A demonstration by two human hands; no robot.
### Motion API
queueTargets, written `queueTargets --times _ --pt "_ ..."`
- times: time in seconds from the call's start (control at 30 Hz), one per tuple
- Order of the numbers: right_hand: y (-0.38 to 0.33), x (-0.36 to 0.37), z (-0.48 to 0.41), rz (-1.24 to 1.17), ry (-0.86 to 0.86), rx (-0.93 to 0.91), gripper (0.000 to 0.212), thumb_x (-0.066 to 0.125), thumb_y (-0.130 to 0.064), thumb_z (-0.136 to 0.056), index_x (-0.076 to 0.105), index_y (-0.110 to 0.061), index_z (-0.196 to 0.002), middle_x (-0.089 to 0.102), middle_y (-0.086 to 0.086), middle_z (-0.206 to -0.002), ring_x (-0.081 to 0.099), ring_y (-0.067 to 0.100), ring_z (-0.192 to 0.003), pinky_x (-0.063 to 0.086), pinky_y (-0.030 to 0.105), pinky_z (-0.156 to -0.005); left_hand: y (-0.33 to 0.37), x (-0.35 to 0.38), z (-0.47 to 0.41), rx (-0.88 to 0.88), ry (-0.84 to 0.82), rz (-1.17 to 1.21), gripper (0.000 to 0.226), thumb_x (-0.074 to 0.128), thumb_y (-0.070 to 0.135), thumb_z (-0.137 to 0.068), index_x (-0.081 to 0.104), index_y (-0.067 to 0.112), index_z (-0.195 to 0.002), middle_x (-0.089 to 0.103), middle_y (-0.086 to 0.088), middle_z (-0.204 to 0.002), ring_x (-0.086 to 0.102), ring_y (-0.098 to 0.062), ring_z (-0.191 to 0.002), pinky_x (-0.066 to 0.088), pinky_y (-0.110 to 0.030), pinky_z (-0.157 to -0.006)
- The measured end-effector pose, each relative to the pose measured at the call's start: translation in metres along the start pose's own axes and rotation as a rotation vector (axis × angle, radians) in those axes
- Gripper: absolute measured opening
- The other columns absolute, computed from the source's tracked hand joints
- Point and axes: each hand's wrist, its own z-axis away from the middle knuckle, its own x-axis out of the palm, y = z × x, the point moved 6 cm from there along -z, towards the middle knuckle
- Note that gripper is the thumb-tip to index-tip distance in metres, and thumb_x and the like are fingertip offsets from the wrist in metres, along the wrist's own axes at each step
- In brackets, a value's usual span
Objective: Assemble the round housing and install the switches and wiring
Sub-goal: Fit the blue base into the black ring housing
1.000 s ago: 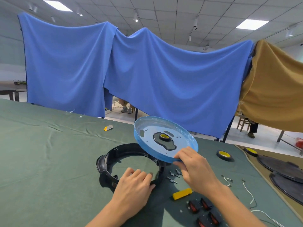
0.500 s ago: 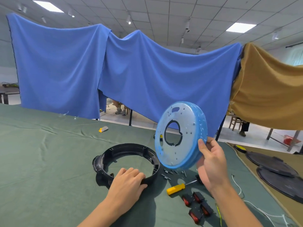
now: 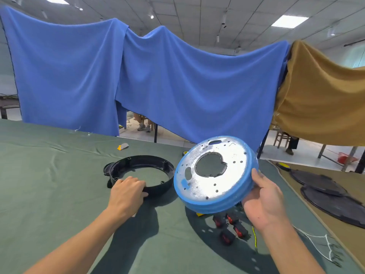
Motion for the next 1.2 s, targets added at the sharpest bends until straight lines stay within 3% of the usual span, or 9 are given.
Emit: queueTargets --times 0.17,0.33,0.53,0.73,0.87,1.0,1.07,1.13,1.2 --pt "0.014 -0.008 0.014 -0.008 0.013 0.119 0.020 0.050 -0.013 -0.098 0.069 -0.006 -0.102 0.075 0.010 -0.092 0.069 0.027 -0.088 0.053 0.046 -0.085 -0.020 -0.015 -0.017 -0.060 0.000 0.134 0.024 0.063 0.032 -0.093 0.069 0.012 -0.106 0.067 -0.003 -0.100 0.053 -0.025 -0.101 0.041 -0.034 -0.085" --pt "0.036 -0.008 0.027 -0.013 0.019 0.192 0.021 0.049 -0.008 -0.098 0.067 0.001 -0.104 0.072 0.016 -0.096 0.066 0.031 -0.094 0.051 0.049 -0.090 -0.025 -0.033 -0.024 -0.134 0.037 0.211 0.023 0.067 0.026 -0.090 0.069 0.008 -0.104 0.067 -0.009 -0.100 0.055 -0.030 -0.099 0.042 -0.040 -0.086" --pt "0.085 0.005 0.038 -0.006 0.047 0.340 0.026 0.044 -0.005 -0.100 0.060 0.010 -0.115 0.067 0.021 -0.105 0.063 0.033 -0.095 0.049 0.047 -0.092 -0.003 -0.048 -0.031 -0.107 0.066 0.267 0.021 0.065 0.022 -0.092 0.065 0.005 -0.104 0.066 -0.012 -0.102 0.055 -0.032 -0.097 0.042 -0.041 -0.085" --pt "0.119 0.017 0.055 0.515 -0.074 0.500 0.025 0.039 -0.023 -0.105 0.056 -0.005 -0.110 0.069 0.019 -0.100 0.071 0.032 -0.085 0.057 0.039 -0.061 0.003 -0.051 -0.034 -0.116 0.122 0.242 0.019 0.061 0.021 -0.095 0.062 0.004 -0.103 0.061 -0.014 -0.103 0.049 -0.032 -0.095 0.032 -0.036 -0.079" --pt "0.136 0.036 0.064 0.643 -0.129 0.571 0.025 0.038 -0.029 -0.104 0.048 -0.007 -0.109 0.063 0.017 -0.088 0.067 0.024 -0.065 0.056 0.031 -0.053 0.005 -0.048 -0.034 -0.130 0.145 0.251 0.020 0.061 0.020 -0.095 0.061 0.002 -0.104 0.061 -0.016 -0.103 0.049 -0.033 -0.097 0.026 -0.034 -0.077" --pt "0.149 0.045 0.067 0.711 -0.126 0.668 0.028 0.037 -0.028 -0.103 0.044 -0.005 -0.116 0.061 0.021 -0.094 0.068 0.027 -0.063 0.057 0.031 -0.053 0.007 -0.042 -0.028 -0.112 0.146 0.241 0.023 0.061 0.019 -0.094 0.062 0.002 -0.110 0.061 -0.015 -0.104 0.049 -0.034 -0.099 0.029 -0.037 -0.082" --pt "0.145 0.039 0.059 0.992 -0.115 0.521 0.037 0.038 -0.037 -0.100 0.046 -0.004 -0.117 0.063 0.021 -0.095 0.070 0.031 -0.068 0.059 0.035 -0.062 0.010 -0.039 -0.024 -0.078 0.141 0.221 0.024 0.060 0.021 -0.095 0.062 0.004 -0.112 0.061 -0.012 -0.102 0.050 -0.032 -0.099 0.029 -0.036 -0.083" --pt "0.130 0.039 0.044 1.565 -0.171 0.073 0.039 0.038 -0.043 -0.098 0.049 -0.007 -0.110 0.064 0.015 -0.104 0.067 0.035 -0.089 0.050 0.035 -0.069 0.012 -0.034 -0.019 -0.032 0.120 0.192 0.024 0.060 0.022 -0.095 0.062 0.006 -0.112 0.061 -0.009 -0.102 0.050 -0.029 -0.099 0.029 -0.035 -0.083" --pt "0.124 0.054 0.045 1.829 -0.315 -0.412 0.032 0.037 -0.043 -0.099 0.049 -0.014 -0.106 0.062 0.009 -0.108 0.059 0.033 -0.100 0.041 0.037 -0.072 0.012 -0.031 -0.016 -0.009 0.100 0.177 0.024 0.060 0.024 -0.095 0.061 0.007 -0.113 0.061 -0.007 -0.103 0.050 -0.027 -0.100 0.029 -0.034 -0.085"
